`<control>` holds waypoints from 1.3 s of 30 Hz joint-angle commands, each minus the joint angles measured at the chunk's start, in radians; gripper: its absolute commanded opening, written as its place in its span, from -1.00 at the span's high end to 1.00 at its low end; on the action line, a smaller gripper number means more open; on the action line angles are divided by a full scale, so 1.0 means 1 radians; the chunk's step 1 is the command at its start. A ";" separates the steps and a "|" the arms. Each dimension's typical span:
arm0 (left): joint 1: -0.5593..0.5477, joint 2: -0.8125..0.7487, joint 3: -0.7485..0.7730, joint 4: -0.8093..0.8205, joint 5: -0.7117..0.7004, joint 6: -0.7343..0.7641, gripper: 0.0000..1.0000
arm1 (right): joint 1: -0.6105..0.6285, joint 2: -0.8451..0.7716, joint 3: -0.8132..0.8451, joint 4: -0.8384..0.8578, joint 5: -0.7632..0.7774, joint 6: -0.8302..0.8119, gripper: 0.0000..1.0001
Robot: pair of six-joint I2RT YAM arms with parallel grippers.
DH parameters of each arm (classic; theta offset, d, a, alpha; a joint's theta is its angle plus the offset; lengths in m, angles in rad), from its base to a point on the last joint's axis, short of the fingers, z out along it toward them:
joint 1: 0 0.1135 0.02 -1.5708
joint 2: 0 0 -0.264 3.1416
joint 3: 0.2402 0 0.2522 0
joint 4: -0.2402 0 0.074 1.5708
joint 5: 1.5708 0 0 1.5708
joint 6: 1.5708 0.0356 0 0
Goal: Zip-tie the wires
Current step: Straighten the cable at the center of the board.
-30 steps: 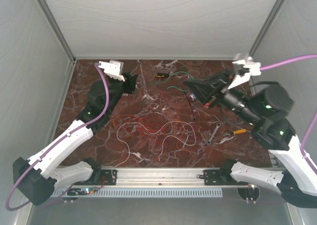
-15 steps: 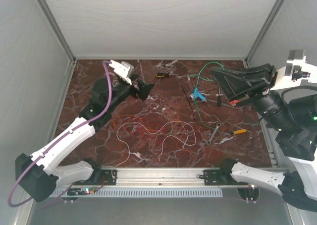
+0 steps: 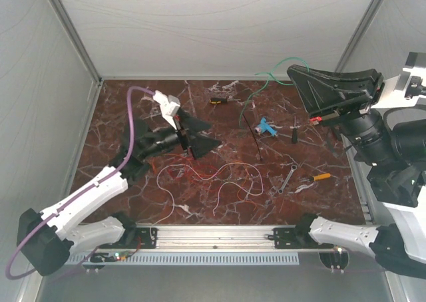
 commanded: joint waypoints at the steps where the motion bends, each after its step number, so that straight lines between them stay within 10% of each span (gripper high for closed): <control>1: -0.071 0.018 -0.055 0.147 -0.017 -0.128 -0.99 | 0.008 0.041 0.006 0.096 0.012 -0.039 1.00; 16: -0.170 0.278 0.027 0.073 -0.425 0.020 -0.99 | 0.008 0.153 0.096 0.129 -0.063 -0.021 1.00; 30: -0.289 0.343 0.093 0.032 -0.517 0.172 -0.94 | 0.008 0.143 0.102 0.124 -0.072 -0.017 1.00; 39: -0.289 0.432 0.062 0.156 -0.399 0.138 0.52 | 0.008 0.142 0.128 0.122 -0.073 -0.016 1.00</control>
